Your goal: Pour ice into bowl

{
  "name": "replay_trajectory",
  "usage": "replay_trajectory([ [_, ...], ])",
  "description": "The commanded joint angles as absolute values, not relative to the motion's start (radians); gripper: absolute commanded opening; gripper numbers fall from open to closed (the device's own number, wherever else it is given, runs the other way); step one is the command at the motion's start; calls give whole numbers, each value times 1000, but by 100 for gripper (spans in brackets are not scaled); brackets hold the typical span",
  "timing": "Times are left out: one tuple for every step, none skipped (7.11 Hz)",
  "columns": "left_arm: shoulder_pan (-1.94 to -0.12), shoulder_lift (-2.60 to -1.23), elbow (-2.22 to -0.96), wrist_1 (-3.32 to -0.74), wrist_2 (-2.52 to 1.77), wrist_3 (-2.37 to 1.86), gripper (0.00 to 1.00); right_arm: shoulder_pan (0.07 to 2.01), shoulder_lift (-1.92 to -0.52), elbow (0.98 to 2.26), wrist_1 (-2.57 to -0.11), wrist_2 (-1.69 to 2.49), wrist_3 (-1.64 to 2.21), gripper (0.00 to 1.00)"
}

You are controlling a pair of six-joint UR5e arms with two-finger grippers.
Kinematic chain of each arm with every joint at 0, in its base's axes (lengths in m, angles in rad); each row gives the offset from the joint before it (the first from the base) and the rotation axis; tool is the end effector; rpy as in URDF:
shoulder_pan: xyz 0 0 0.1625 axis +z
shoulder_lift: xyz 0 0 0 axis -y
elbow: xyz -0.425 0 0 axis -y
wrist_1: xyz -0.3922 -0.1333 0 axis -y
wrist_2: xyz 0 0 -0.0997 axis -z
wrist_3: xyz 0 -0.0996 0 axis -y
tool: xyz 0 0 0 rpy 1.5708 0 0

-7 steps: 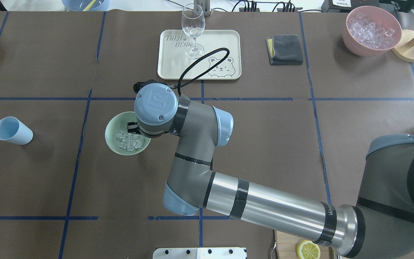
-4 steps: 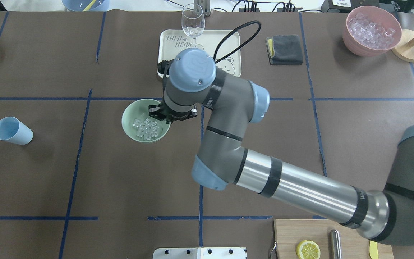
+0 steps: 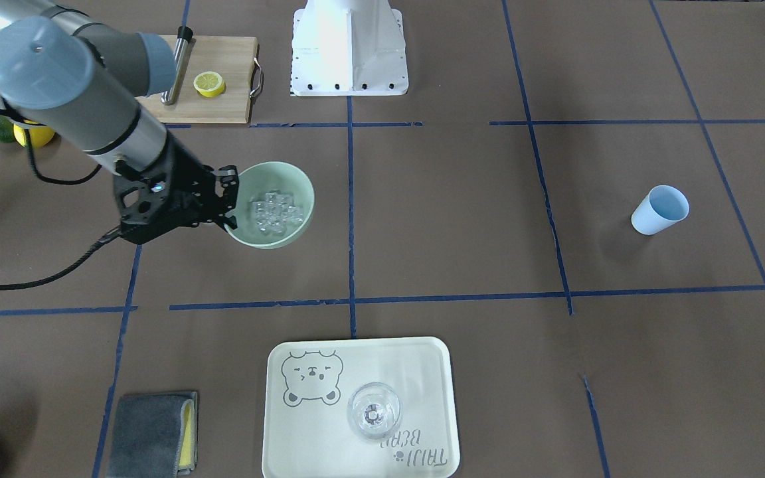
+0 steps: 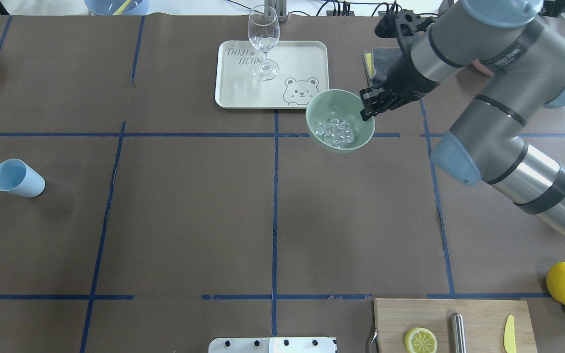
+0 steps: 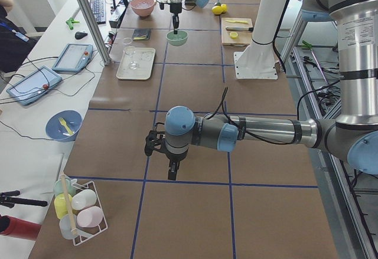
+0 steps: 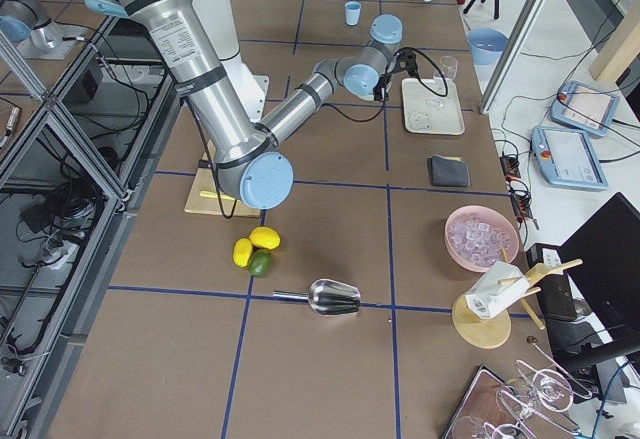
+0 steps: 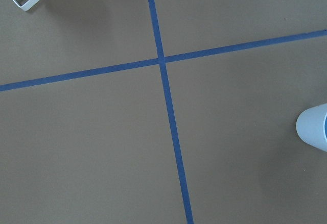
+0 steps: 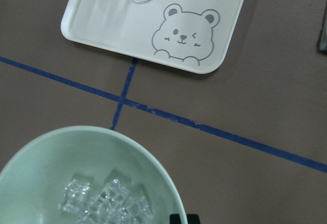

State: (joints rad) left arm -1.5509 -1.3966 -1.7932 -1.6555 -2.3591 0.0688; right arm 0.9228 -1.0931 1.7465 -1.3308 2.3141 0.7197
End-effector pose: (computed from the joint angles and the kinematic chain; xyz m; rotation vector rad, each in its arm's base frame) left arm -0.0542 -0.4274 0.6186 0.1453 0.7844 0.1363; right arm -0.3256 -0.5392 0.2698 0.2217 -1.0722 -0.2672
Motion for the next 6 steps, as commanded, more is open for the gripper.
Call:
replay_trajectory([
  [-1551, -1404, -1798, -1634, -2359, 78, 100, 1024, -1329, 1779, -1315, 2365, 474, 0],
  [-1551, -1405, -1801, -1634, -2359, 77, 100, 1061, -1418, 1778, -1272, 2373, 400, 0],
  [-1551, -1408, -1802, -1634, -2361, 78, 100, 1069, -1509, 1773, -1194, 2372, 372, 0],
  [-1551, -1408, -1804, -1635, -2364, 78, 100, 1071, -1588, 1757, -1099, 2370, 371, 0],
  [-1552, -1411, -1802, -1635, -2364, 78, 100, 1069, -1612, 1718, -1032, 2368, 374, 0],
  [-1552, -1411, -1802, -1635, -2364, 78, 100, 1068, -1617, 1613, -903, 2365, 377, 0],
])
